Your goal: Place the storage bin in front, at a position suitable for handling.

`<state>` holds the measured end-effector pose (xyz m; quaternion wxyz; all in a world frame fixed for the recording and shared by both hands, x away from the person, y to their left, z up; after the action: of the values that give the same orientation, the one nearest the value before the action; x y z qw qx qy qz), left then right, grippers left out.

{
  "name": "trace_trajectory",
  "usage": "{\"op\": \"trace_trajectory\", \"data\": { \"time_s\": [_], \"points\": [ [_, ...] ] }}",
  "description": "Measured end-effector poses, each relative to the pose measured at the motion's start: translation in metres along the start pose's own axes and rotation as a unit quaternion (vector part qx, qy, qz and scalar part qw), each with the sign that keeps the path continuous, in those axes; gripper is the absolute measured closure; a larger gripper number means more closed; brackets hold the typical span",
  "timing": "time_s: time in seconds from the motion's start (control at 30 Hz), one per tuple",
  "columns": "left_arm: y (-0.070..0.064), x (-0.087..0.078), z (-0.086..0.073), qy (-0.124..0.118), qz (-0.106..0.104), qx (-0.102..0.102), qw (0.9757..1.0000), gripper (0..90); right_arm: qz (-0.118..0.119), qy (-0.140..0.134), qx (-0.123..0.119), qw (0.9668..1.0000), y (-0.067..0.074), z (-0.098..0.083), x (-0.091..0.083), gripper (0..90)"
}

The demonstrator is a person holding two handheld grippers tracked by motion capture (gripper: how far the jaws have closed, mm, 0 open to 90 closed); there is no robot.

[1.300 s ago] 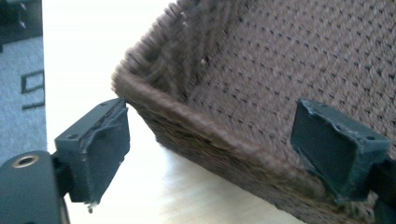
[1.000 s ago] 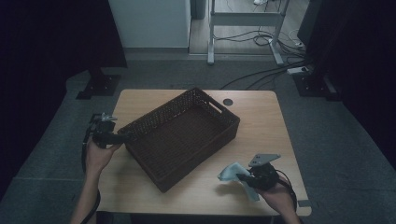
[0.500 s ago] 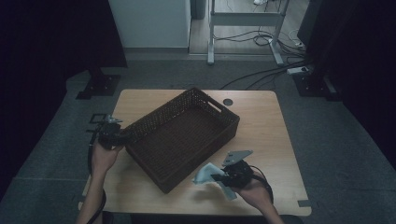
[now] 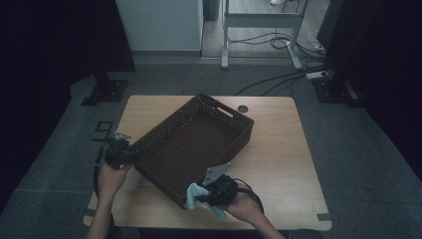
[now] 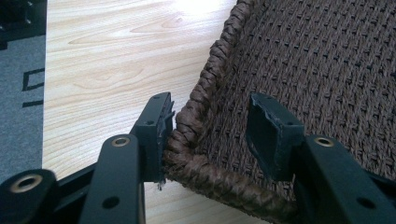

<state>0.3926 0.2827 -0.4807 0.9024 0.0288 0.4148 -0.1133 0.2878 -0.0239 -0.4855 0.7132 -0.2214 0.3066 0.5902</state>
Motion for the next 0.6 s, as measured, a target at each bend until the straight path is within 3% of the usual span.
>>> {"op": "trace_trajectory", "data": {
  "time_s": [0.2,0.4,0.6],
  "points": [
    [-0.002,0.000,-0.001,-0.002,0.013,-0.001,0.9999,52.7,0.000,0.004,0.012,0.9999,-0.002,0.004,0.009,74.9],
    [-0.002,-0.001,-0.003,-0.009,0.011,-0.005,0.9999,52.8,-0.005,0.007,0.010,0.9999,0.000,0.005,0.012,74.9],
    [-0.001,0.000,-0.004,-0.008,0.008,0.005,0.9999,53.0,-0.017,0.010,0.009,0.9998,-0.004,0.002,0.010,75.1]
  ]
}}
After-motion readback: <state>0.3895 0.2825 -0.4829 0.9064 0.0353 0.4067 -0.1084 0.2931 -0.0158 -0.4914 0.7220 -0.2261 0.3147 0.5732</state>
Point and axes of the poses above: each handheld gripper's, and its own axes: x roughly forward along the jaws, z roughly out of its top, y roughly to its left, the point moved 4 cm from there along x, roughly forward along the jaws, and after that the axes turned 5 degrees about -x, right-handed, at the moved point
